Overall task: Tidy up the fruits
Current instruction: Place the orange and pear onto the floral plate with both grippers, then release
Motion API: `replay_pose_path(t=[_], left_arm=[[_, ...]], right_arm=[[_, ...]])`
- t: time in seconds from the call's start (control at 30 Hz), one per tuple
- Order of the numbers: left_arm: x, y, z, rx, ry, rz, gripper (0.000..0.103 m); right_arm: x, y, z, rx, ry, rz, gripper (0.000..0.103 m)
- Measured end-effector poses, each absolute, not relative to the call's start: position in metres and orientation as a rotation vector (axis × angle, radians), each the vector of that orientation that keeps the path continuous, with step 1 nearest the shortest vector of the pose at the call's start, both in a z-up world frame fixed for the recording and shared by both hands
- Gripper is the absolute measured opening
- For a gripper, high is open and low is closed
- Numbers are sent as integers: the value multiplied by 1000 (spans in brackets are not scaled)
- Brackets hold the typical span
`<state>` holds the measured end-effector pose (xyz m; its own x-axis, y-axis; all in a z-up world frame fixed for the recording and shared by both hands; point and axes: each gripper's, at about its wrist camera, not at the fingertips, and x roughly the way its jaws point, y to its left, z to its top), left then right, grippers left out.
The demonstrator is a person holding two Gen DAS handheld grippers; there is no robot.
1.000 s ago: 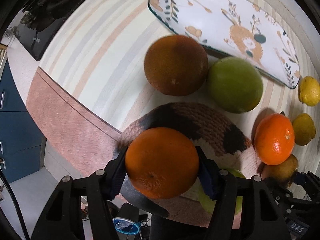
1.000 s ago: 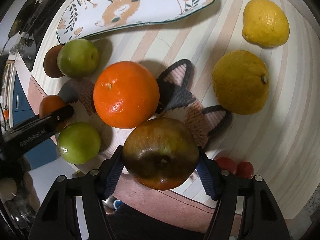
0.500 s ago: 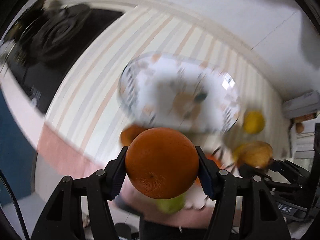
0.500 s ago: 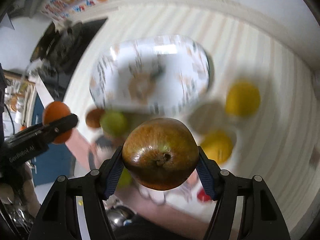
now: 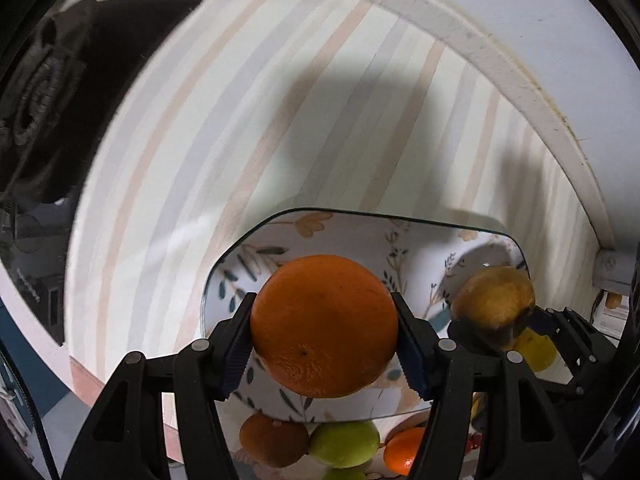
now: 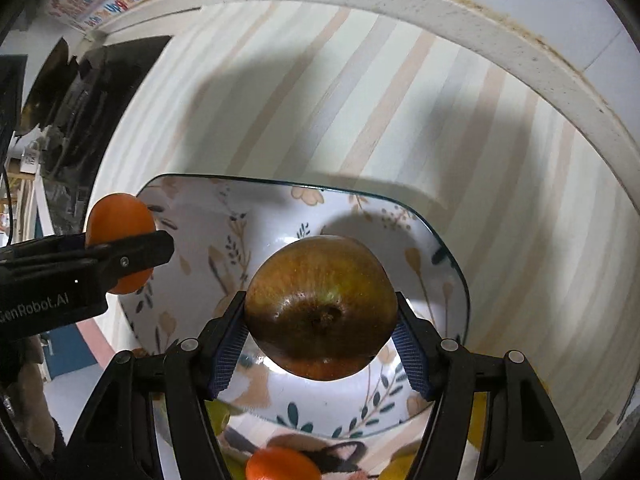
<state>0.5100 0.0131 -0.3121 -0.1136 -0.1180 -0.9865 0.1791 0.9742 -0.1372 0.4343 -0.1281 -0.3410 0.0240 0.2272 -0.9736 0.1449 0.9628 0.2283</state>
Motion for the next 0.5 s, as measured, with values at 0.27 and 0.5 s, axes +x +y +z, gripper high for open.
replay_pose_path(t=[0.27,0.5], left_arm=[[510,11,-333,70,1728,-237,61],[506,18,-335,94,1686,-200,89]], right_arm=[[444,-124,-345,274,1582,60,71],[447,-122,-338,296,1592,61,94]])
